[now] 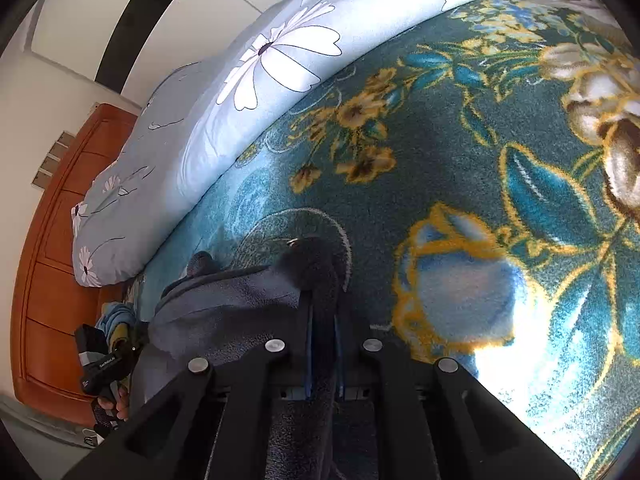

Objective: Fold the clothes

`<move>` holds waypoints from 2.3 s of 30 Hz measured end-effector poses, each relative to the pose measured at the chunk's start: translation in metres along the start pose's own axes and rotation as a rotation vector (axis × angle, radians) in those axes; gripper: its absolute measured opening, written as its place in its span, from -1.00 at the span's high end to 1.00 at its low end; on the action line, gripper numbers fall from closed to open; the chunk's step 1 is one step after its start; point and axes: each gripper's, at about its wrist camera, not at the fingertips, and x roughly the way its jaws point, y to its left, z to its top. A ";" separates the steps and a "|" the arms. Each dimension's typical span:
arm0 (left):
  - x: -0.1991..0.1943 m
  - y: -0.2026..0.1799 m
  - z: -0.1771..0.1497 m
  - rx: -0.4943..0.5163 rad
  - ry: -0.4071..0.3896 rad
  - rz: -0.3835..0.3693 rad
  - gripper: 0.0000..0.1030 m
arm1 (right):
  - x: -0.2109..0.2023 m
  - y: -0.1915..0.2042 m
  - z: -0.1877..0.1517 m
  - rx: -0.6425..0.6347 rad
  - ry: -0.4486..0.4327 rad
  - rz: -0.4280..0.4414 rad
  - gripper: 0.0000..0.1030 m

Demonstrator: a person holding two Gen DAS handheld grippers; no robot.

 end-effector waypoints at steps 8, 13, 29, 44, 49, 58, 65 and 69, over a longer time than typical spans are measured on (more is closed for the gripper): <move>-0.082 0.002 -0.056 -0.032 -0.129 -0.079 -0.27 | -0.072 -0.013 -0.034 0.035 -0.108 0.096 0.14; -0.104 0.018 -0.133 -0.141 -0.157 -0.122 -0.34 | -0.109 -0.019 -0.103 0.047 -0.102 0.132 -0.09; -0.031 -0.001 -0.165 -0.476 -0.216 -0.268 -0.49 | -0.065 0.008 -0.169 0.355 -0.193 0.207 -0.55; -0.032 -0.016 -0.152 -0.525 -0.270 -0.156 0.11 | -0.065 0.016 -0.145 0.434 -0.311 0.182 0.16; -0.055 -0.023 -0.155 -0.454 -0.255 -0.122 0.24 | -0.076 0.028 -0.142 0.361 -0.287 0.155 0.42; -0.109 -0.011 -0.229 -0.368 -0.187 -0.147 0.25 | -0.118 0.037 -0.195 0.248 -0.239 0.166 0.45; -0.139 -0.001 -0.297 -0.267 -0.184 -0.142 0.42 | -0.151 0.015 -0.261 0.241 -0.190 0.191 0.45; -0.137 0.003 -0.301 -0.235 -0.202 -0.144 0.42 | -0.151 0.003 -0.276 0.250 -0.172 0.201 0.45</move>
